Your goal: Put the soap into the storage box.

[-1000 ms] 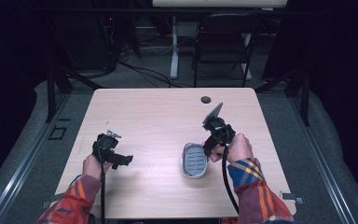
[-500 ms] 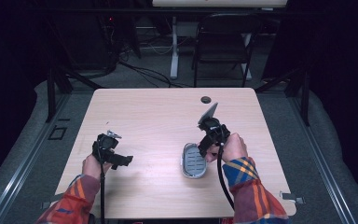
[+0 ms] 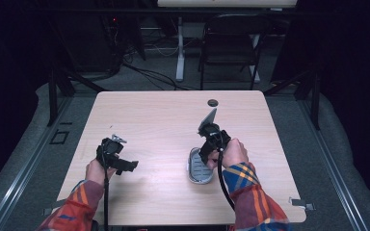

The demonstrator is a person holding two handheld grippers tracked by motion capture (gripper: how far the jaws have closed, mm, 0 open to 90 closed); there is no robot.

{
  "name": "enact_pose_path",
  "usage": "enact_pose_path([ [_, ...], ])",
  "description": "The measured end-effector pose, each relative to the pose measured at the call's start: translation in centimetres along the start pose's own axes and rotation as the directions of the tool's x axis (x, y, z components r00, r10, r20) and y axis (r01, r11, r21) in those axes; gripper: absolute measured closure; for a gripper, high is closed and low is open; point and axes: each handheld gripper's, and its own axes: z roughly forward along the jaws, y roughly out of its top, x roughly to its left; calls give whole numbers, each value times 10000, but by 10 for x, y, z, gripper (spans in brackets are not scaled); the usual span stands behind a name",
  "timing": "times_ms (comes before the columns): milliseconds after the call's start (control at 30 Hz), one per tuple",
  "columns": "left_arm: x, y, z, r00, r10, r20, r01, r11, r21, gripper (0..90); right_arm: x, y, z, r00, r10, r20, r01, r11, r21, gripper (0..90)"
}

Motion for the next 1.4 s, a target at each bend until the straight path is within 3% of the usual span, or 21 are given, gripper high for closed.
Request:
enact_pose_path([
  [100, 0, 0, 0, 10000, -4, 11, 4, 10000, 22, 2, 5, 2, 6, 9999, 149, 46, -149, 9999, -81, 370],
  [367, -1, -2, -1, 9999, 71, 100, -72, 9999, 92, 2, 9, 8, 13, 9996, 46, 281, -58, 9991, 421, 369],
  [533, -2, -2, 1, 9993, 303, 235, -309, 9992, 237, 2, 14, 12, 19, 9990, 132, 434, -156, 9983, 557, 368],
  [667, -2, -2, 1, 9992, 303, 276, -310, 9992, 253, 2, 13, 12, 22, 9993, 254, 256, -269, 9977, 619, 365],
  [767, -1, -3, 0, 9992, 233, 335, -236, 9997, 62, 1, 11, 9, 19, 9988, 490, -2, -489, 9979, 435, 355],
  [800, -1, -3, 0, 9991, 254, 336, -256, 9997, 58, 1, 13, 7, 21, 9964, 838, -124, -839, 9965, -31, 358],
  [833, -1, -3, 0, 9991, 254, 336, -256, 9997, 58, 1, 13, 7, 21, 9964, 838, -124, -839, 9965, -31, 358],
  [867, -1, -3, 0, 9991, 266, 332, -269, 9996, 63, 1, 11, 6, 16, 9984, 554, -107, -551, 9982, 240, 366],
  [967, -1, -3, 0, 9992, 253, 320, -256, 9996, 103, 1, 9, 3, 13, 9981, 530, -329, -523, 9984, 213, 405],
  [1033, -1, -2, 0, 9991, 256, 324, -260, 9996, 118, 1, 6, 0, 9, 9973, 447, -590, -452, 9990, -64, 483],
  [1100, -1, -3, 0, 9991, 253, 349, -257, 9996, 112, 1, 3, -4, 4, 9956, 295, -891, -318, 9992, -242, 496],
  [1133, -1, -3, 0, 9991, 257, 348, -261, 9996, 116, 1, 2, -5, 3, 9959, 216, -884, -237, 9994, -233, 503],
  [1167, -1, -3, 0, 9991, 258, 344, -262, 9996, 117, 1, 3, -7, 3, 9948, 431, -918, -484, 9973, -559, 513],
  [1333, -1, -3, 1, 9992, 255, 316, -259, 9996, 128, 1, -4, -12, -5, 9958, 134, -903, -188, 9981, -589, 503],
  [1400, -1, -2, 1, 9992, 251, 318, -256, 9996, 125, 1, -9, -18, -9, 9966, 194, -797, -269, 9952, -945, 480],
])
